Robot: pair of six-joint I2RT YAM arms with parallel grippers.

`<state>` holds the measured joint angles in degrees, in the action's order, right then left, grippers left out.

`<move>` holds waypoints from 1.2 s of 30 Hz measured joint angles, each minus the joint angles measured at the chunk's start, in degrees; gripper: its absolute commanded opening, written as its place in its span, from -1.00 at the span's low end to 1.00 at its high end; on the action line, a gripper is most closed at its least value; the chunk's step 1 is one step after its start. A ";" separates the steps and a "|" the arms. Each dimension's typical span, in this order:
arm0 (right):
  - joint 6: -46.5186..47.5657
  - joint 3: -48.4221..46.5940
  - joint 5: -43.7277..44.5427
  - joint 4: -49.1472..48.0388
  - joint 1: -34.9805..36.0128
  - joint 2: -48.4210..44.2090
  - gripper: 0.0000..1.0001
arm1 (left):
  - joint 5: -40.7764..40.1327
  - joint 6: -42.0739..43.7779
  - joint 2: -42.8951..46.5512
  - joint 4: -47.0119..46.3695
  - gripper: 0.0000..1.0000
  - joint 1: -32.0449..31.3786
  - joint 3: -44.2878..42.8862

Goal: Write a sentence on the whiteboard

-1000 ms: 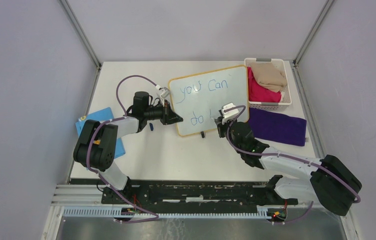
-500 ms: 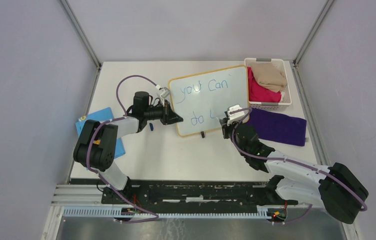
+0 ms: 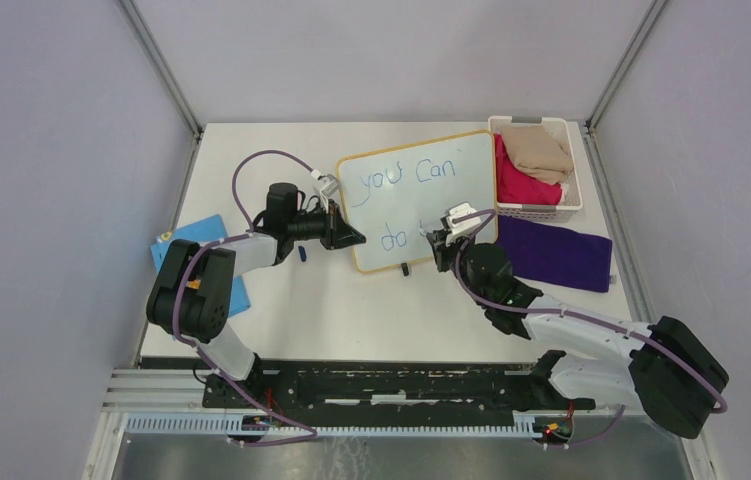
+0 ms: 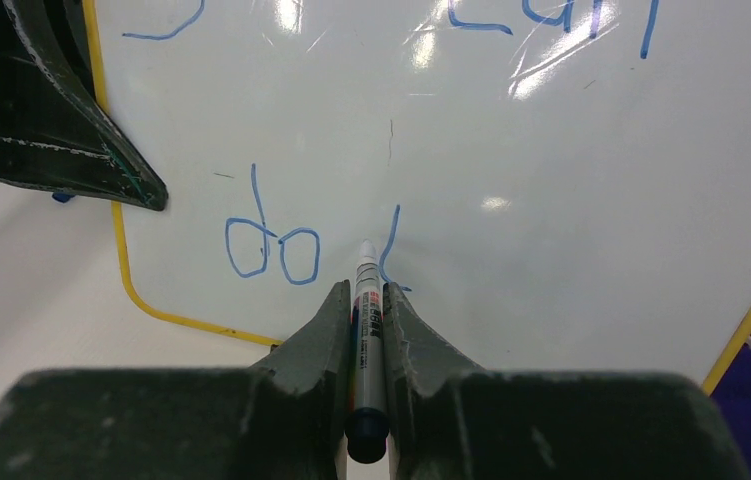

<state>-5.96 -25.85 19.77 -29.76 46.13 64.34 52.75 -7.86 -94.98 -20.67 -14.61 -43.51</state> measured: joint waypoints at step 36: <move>0.04 -1.86 5.81 1.75 -1.42 -0.04 -1.00 | -0.04 0.00 0.00 0.07 -0.96 0.00 -0.04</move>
<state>-5.91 -27.70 25.58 -28.01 44.71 64.29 52.71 -7.86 -94.98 -20.60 -14.61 -43.55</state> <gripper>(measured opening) 0.174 0.196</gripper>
